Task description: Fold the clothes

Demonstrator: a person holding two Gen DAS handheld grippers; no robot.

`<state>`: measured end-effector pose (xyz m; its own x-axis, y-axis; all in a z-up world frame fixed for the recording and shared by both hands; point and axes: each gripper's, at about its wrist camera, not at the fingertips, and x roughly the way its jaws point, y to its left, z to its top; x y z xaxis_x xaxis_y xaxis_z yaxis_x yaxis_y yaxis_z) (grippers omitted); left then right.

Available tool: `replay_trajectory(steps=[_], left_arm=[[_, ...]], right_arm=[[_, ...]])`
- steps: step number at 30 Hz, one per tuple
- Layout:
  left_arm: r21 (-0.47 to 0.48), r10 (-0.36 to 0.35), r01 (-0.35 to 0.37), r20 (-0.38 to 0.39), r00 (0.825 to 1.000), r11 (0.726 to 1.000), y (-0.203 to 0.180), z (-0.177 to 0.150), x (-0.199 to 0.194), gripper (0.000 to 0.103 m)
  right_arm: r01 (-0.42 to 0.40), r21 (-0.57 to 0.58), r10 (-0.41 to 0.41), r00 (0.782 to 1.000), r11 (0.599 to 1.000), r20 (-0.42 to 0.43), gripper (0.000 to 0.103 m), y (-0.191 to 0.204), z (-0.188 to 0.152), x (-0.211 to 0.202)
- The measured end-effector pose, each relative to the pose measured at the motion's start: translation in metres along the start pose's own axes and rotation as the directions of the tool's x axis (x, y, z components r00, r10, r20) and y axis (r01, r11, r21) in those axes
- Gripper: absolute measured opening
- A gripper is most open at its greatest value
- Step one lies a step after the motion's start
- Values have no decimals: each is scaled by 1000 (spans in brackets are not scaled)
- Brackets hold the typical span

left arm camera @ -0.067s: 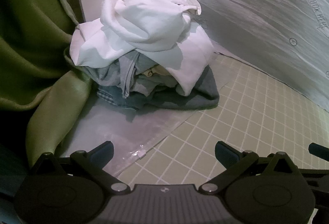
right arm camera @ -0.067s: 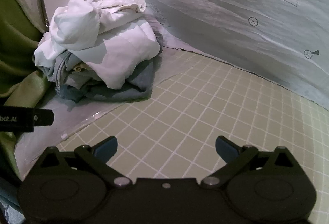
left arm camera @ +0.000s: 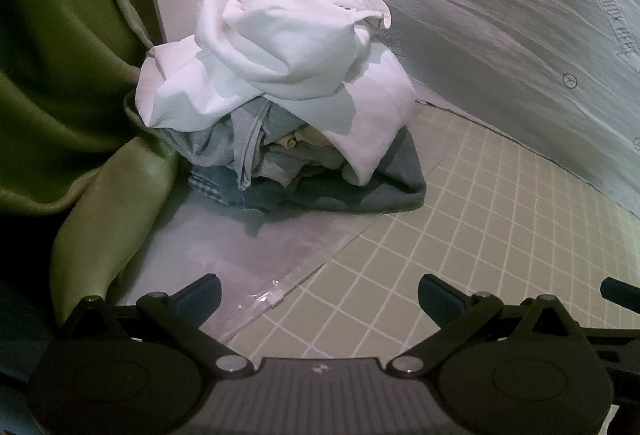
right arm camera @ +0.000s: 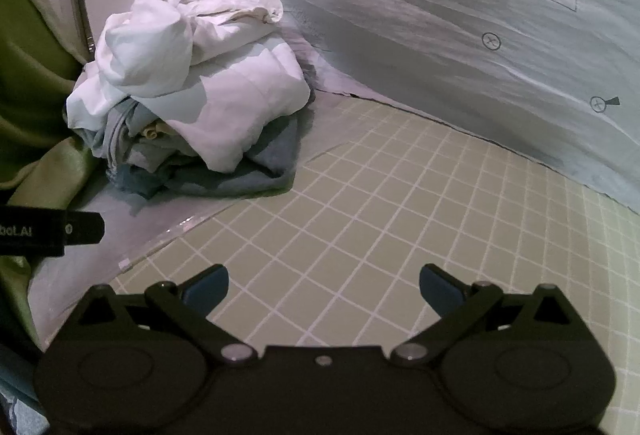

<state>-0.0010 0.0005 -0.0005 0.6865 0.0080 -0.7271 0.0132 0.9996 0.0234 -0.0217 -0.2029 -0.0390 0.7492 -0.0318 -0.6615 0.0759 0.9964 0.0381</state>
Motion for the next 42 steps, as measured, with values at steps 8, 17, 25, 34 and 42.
replay_trajectory(steps=[8,17,25,34,42], left_arm=[[-2,1,-1,1,1000,1000,1,-3,-1,103],[0,-3,3,-4,1000,1000,1,-3,-1,103],[2,-7,7,-13,1000,1000,0,-2,2,103],[6,-9,9,-17,1000,1000,-2,-2,4,103],[11,-15,15,-18,1000,1000,-4,0,6,103]], right_arm=[[-4,-3,5,1000,1000,7,103,2,-1,1],[-4,-7,4,1000,1000,2,103,-2,-2,-1],[-2,-8,2,1000,1000,-3,103,-4,-1,-1],[0,-5,0,1000,1000,-8,103,-6,-1,0],[2,-4,-2,1000,1000,-6,103,-7,-1,1]])
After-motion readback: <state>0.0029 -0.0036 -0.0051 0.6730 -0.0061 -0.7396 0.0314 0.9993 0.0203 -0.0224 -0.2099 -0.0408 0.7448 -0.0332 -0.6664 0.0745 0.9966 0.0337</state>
